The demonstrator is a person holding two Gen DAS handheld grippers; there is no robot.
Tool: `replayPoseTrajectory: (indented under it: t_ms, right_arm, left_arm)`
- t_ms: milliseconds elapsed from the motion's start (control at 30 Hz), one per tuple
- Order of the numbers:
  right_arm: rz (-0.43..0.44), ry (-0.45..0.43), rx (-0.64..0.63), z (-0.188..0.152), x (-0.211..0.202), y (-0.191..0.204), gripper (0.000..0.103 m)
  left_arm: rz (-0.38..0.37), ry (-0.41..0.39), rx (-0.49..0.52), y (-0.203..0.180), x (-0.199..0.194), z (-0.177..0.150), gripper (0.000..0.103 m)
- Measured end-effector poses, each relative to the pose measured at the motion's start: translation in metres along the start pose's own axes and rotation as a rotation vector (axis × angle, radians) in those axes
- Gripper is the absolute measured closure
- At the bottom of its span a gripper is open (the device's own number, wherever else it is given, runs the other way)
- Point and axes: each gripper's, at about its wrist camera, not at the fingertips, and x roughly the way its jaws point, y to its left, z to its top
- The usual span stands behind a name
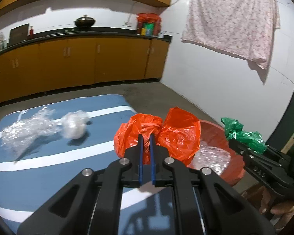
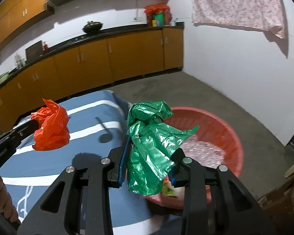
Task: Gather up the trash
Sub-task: 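Carry the red and green bags over the basket and open both tools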
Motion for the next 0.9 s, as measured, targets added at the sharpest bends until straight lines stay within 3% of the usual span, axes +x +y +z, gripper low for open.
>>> replayPoseTrajectory:
  t_ms: [433, 900]
  right_arm:
    - [-0.081, -0.008, 0.07, 0.009, 0.007, -0.057, 0.069]
    - [-0.052, -0.024, 0.136, 0.021, 0.022, -0.084, 0.069]
  left_arm:
    - [-0.115, 0.039, 0.072, -0.076, 0.047, 0.005, 0.096]
    - [-0.16, 0.093, 0.083, -0.108, 0.094, 0.006, 0.094]
